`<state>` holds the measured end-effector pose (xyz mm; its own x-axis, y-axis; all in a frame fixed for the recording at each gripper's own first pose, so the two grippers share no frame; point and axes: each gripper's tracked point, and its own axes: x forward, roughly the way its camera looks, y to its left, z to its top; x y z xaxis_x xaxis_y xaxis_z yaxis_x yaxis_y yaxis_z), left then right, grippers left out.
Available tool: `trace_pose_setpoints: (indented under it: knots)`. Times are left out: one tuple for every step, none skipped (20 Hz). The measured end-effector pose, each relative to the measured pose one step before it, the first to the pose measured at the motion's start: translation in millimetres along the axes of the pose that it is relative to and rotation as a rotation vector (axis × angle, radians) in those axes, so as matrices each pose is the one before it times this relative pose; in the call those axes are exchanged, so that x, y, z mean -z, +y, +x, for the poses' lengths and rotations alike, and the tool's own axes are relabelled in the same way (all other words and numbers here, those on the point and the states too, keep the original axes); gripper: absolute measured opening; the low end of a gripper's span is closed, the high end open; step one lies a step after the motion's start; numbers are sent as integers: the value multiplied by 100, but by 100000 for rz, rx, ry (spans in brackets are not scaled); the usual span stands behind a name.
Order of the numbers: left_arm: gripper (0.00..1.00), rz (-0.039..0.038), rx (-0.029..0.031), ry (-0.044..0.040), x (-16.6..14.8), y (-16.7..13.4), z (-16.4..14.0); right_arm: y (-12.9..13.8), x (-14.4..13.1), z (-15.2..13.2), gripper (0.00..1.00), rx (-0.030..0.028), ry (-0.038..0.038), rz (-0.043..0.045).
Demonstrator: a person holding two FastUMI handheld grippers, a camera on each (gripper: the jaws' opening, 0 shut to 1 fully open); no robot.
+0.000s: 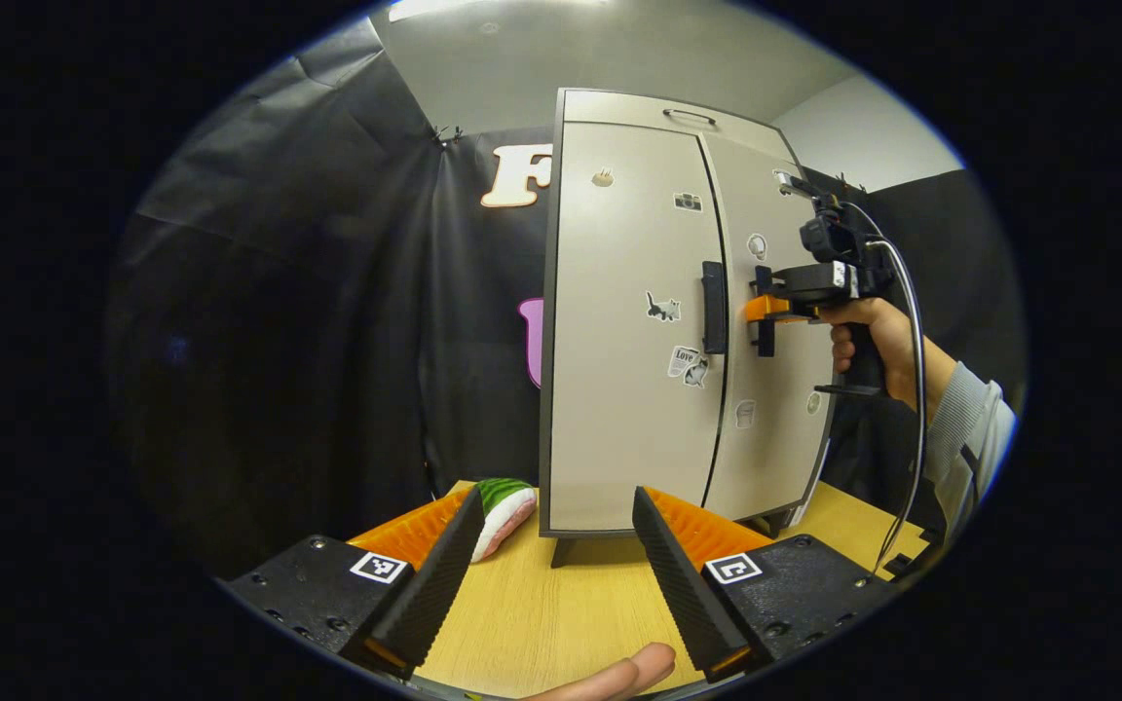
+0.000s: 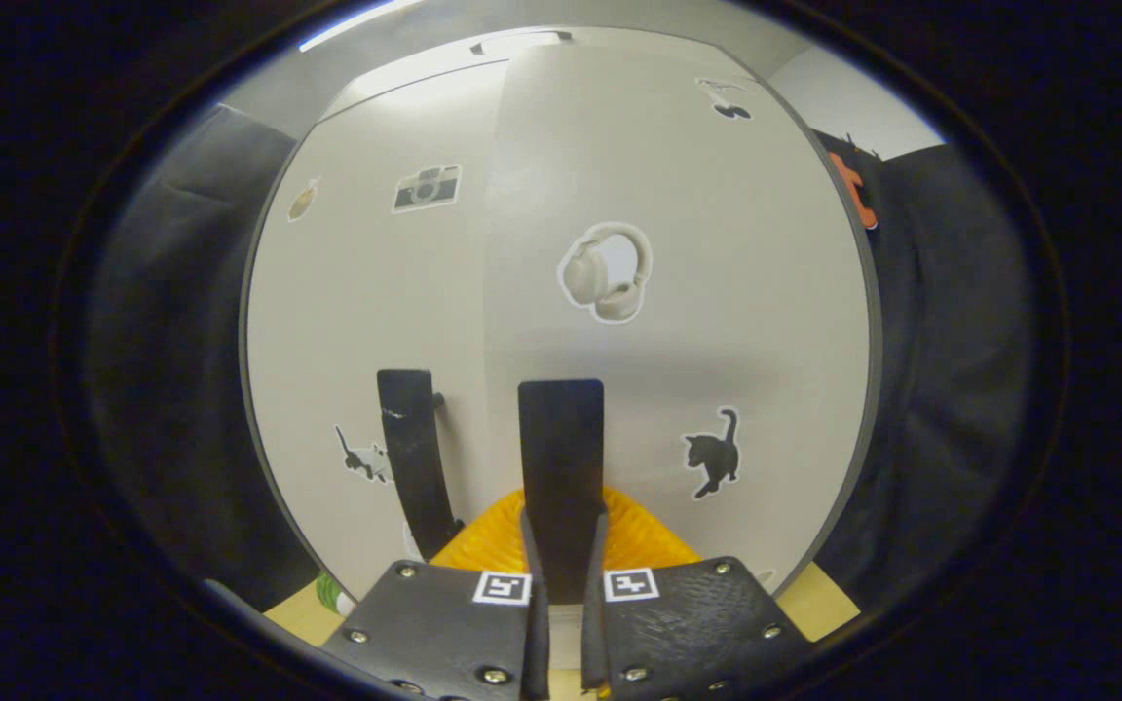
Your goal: Open the right door of the double-door shoe cabinet with the right hand, and open the left door with the left hand.
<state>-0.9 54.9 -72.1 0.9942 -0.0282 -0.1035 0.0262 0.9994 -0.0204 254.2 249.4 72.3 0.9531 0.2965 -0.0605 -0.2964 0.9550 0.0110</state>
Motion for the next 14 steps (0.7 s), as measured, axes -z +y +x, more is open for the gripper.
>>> trace_pose_setpoints:
  knots:
    - [95, 39, -288, -356, -311, -117, -194, -42, -56, -263, 13, -1179, 849, 457]
    - [95, 8, -542, -446, -202, -99, -310, -87, 93, -192, 13, -1118, 255, -400]
    - [95, 194, -477, -587, -256, -128, -176, -103, -149, -350, 13, -1128, -555, -359]
    - [95, 325, -489, -136, -141, -129, -111, -51, 39, -334, 13, -1177, 123, 106]
    - [95, 163, -199, 173, 11, -212, -172, -65, -90, -388, 13, -1023, -557, 1796]
    - [95, -80, 533, 92, -1, -429, -113, -118, -11, -315, 13, -1138, -250, 1491]
    - [95, -158, 607, 158, -27, -285, -174, -117, -114, -358, 13, -1460, -469, 728]
    - [95, 145, 405, 331, 95, -125, -36, -180, 2, -469, 13, -1589, -423, 927]
    - [95, 245, 379, 29, -53, -43, -36, -199, -77, -371, 13, -1297, -32, 1312]
    - [95, 147, -141, -179, -131, 15, 104, -146, -71, -342, 13, -1022, -21, -335]
    - [95, 168, -685, -297, -160, 74, 81, -246, -57, -382, 13, -743, 55, -629]
    - [99, -287, -573, -289, -53, 132, 11, -77, -22, -274, 13, -399, 83, -271]
    - [95, -586, 99, -148, -81, -4, -93, -198, -124, -315, 13, -352, 99, -466]
    - [96, -560, 513, -96, 79, -293, -73, -236, 9, -413, 13, -430, 236, -74]
